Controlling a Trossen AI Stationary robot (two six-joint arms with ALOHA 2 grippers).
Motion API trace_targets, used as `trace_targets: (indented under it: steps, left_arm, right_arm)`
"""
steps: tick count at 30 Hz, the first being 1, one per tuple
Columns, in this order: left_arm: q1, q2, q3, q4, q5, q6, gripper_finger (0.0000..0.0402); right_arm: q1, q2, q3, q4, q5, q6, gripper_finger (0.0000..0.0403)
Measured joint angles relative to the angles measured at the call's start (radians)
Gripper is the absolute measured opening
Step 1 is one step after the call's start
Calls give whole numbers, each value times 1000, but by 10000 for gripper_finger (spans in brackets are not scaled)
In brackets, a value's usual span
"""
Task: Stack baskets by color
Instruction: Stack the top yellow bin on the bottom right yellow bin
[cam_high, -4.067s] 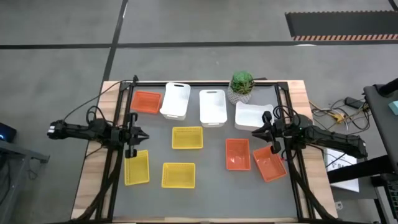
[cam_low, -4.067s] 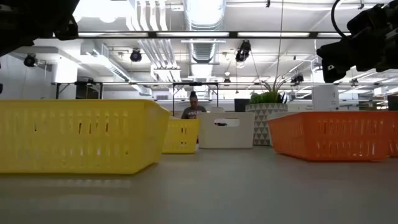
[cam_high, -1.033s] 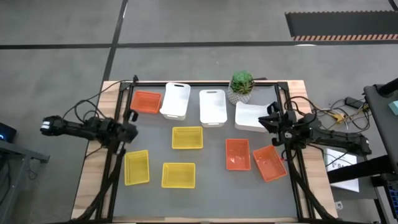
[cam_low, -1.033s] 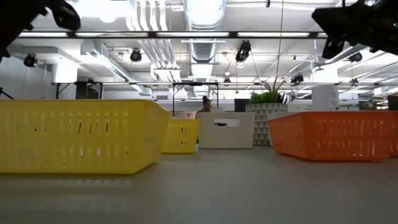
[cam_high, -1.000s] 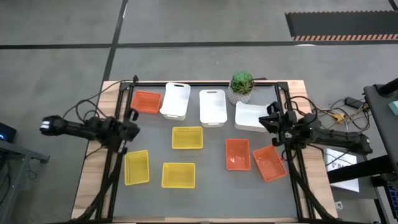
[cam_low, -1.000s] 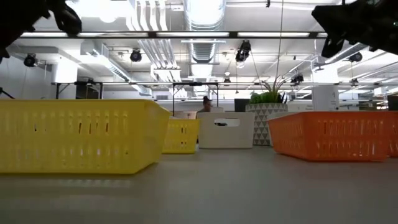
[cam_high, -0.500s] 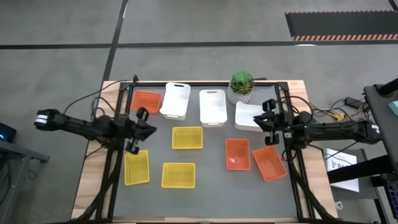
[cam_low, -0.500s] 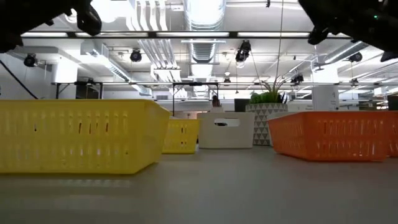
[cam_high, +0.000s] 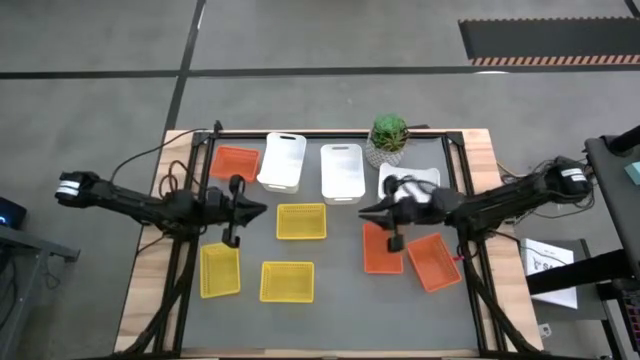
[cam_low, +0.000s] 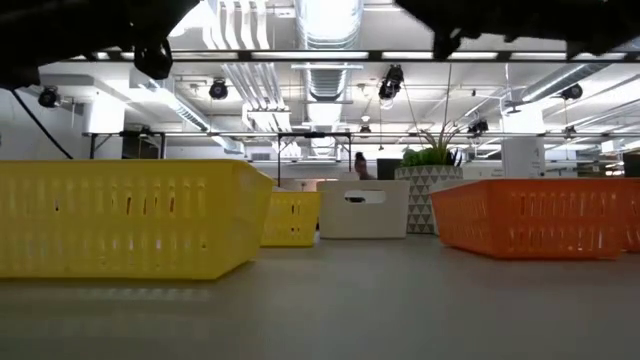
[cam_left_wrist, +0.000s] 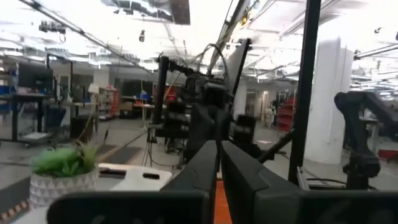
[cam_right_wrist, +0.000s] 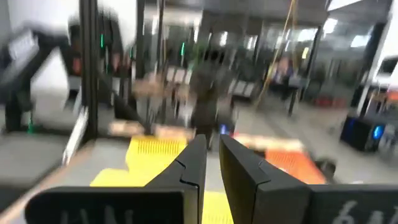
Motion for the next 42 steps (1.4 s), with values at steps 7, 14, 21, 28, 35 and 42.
trace_targets:
  steps: [7,14,21,28,35,42]
  left_arm:
    - [0,-92,0,2,0,8,6]
    - [0,-171,-5,22,16,48,6]
    - [-1,-213,-36,19,104,-52,6]
    - [-2,-257,-37,20,166,-57,6]
    - [-1,-292,-37,25,174,-54,6]
    - [-1,-320,-37,22,174,-36,6]
  right_arm:
    - [41,109,328,-529,1,37,38]
    - [51,272,598,-832,40,29,38]
    - [46,463,802,-970,50,85,43]
    - [42,647,999,-1184,52,134,115]
    - [15,779,1070,-1235,78,140,194]
    - [-33,878,1078,-1237,77,166,209]
